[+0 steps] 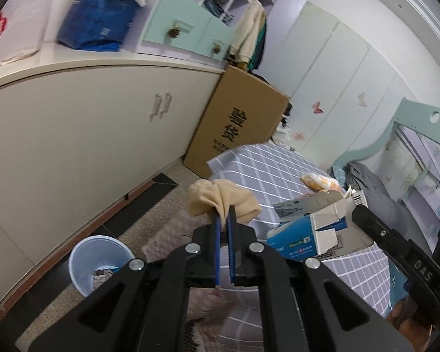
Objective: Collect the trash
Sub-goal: 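Carry the tan paper and white wrapper over the bin and open both grippers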
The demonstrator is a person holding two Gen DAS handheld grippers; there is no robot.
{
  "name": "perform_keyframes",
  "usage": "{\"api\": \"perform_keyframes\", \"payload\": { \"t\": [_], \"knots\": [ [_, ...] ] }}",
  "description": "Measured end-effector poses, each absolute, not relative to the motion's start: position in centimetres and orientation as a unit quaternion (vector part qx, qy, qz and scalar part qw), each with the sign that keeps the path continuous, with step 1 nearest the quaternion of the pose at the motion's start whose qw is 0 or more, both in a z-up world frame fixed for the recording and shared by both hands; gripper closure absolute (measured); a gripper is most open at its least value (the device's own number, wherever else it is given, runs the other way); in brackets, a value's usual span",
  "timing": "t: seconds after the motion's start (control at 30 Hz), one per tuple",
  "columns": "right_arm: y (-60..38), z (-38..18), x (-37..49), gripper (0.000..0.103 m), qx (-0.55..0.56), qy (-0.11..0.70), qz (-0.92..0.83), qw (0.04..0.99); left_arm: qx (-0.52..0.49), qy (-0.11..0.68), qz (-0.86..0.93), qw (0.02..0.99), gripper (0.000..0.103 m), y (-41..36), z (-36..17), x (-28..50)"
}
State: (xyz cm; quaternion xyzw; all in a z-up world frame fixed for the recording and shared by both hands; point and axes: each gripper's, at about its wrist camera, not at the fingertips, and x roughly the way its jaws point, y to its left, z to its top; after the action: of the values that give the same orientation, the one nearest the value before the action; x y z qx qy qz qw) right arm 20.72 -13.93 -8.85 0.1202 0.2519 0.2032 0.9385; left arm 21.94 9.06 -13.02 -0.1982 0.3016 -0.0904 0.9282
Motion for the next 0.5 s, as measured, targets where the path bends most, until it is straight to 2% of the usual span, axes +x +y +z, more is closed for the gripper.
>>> {"api": "perform_keyframes", "payload": {
  "t": [0.23, 0.5],
  "knots": [
    [-6.3, -10.2, 22.8, 0.101, 0.088, 0.274, 0.261, 0.921, -0.213, 0.302, -0.029, 0.929, 0.099, 15.1, -14.9, 21.6],
    [2.1, -17.3, 27.0, 0.101, 0.067, 0.343, 0.298, 0.888, -0.244, 0.344, 0.048, 0.905, 0.099, 22.0, -20.6, 23.3]
  ]
}}
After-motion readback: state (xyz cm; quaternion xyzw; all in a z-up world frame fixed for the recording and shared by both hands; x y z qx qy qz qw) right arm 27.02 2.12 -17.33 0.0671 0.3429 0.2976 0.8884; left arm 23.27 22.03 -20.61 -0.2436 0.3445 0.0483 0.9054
